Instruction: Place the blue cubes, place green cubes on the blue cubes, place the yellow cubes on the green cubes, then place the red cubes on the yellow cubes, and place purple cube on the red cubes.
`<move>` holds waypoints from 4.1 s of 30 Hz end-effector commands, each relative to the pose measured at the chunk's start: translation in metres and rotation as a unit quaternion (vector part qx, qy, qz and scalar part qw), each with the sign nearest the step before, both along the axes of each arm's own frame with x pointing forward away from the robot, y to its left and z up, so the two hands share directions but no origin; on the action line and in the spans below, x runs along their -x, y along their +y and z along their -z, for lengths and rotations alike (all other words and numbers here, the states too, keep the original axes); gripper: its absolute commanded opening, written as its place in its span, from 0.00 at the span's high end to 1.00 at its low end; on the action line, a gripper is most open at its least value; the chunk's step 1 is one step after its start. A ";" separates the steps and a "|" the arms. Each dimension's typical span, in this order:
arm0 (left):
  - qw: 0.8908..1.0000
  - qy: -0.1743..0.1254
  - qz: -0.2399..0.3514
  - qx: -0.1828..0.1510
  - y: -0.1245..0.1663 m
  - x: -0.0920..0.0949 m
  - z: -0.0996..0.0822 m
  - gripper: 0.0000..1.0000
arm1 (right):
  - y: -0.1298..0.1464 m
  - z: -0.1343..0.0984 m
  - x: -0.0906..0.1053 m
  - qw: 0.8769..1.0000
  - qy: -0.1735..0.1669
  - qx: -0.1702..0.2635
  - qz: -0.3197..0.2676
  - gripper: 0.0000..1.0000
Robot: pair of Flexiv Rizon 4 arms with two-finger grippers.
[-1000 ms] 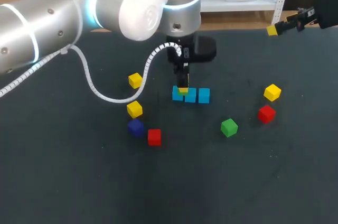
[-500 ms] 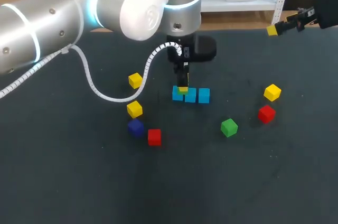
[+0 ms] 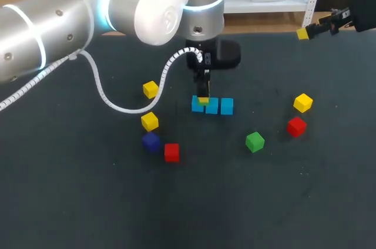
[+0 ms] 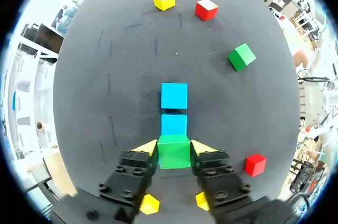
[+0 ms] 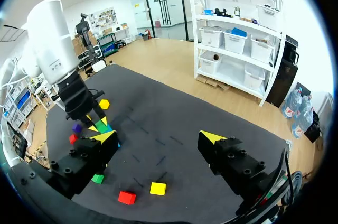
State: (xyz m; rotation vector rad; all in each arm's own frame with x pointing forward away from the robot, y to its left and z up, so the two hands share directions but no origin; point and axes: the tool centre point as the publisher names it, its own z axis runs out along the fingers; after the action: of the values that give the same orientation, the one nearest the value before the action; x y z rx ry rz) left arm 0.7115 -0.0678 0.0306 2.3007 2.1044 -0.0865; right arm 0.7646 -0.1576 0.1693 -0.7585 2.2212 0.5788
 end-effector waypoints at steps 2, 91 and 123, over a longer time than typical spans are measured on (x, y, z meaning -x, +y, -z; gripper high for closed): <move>1.000 0.000 -0.005 0.000 -0.001 0.000 -0.001 0.00 | 0.000 0.001 0.000 1.000 -0.001 -0.001 -0.001 0.00; 0.999 -0.015 -0.035 -0.016 0.013 -0.006 0.001 0.83 | 0.000 0.001 0.000 1.000 -0.001 -0.001 -0.001 0.00; 0.999 -0.015 -0.030 -0.023 0.012 -0.004 0.003 0.68 | 0.000 0.001 0.000 1.000 -0.001 -0.001 -0.001 0.00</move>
State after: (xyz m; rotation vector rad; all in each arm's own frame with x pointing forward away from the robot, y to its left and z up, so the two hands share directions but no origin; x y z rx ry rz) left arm 0.7156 -0.0559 0.0270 2.2462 2.1825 -0.0064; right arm 0.7646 -0.1576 0.1693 -0.7585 2.2212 0.5788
